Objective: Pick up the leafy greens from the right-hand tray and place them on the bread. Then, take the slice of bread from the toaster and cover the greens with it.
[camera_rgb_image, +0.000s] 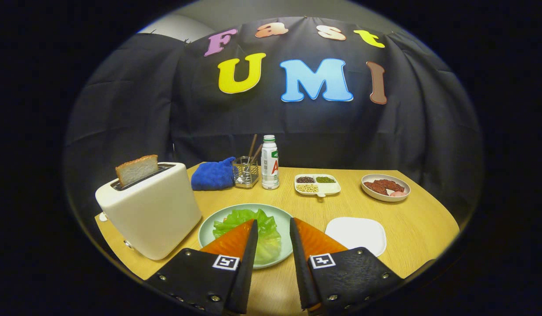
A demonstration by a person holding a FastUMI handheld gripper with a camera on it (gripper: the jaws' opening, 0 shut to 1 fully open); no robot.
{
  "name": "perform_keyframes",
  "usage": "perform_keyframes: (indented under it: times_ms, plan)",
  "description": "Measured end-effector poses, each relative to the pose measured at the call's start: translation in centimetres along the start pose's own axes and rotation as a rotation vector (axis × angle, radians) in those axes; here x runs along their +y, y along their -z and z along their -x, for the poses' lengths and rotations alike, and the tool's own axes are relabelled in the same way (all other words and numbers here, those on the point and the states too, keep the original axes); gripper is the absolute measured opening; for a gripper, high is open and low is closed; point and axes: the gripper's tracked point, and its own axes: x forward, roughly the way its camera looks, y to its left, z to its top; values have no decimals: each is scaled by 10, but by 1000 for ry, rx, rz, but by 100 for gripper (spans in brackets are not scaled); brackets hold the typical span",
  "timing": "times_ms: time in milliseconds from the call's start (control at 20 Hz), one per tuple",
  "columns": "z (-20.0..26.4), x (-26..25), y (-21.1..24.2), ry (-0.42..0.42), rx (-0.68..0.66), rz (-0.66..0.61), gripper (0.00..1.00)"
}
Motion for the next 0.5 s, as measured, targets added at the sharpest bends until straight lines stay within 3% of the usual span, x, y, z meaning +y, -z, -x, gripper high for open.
perform_keyframes:
  times_ms: [500]
  plan:
    - [14, 71, -19, -77, -65, 12, 44]
